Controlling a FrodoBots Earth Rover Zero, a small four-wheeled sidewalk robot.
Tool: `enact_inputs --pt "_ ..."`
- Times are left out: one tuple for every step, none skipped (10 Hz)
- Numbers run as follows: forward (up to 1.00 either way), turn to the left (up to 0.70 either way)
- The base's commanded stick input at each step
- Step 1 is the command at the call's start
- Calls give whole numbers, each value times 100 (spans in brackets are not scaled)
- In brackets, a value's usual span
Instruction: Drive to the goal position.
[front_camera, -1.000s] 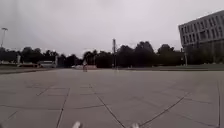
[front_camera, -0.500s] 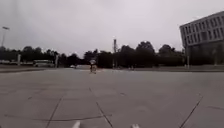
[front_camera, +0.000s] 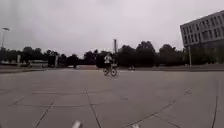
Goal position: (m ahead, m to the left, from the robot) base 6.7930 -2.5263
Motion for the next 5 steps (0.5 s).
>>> enact_inputs --pt "70 14" --pt "70 2" --pt "70 1" --pt "70 0" --pt "70 0"
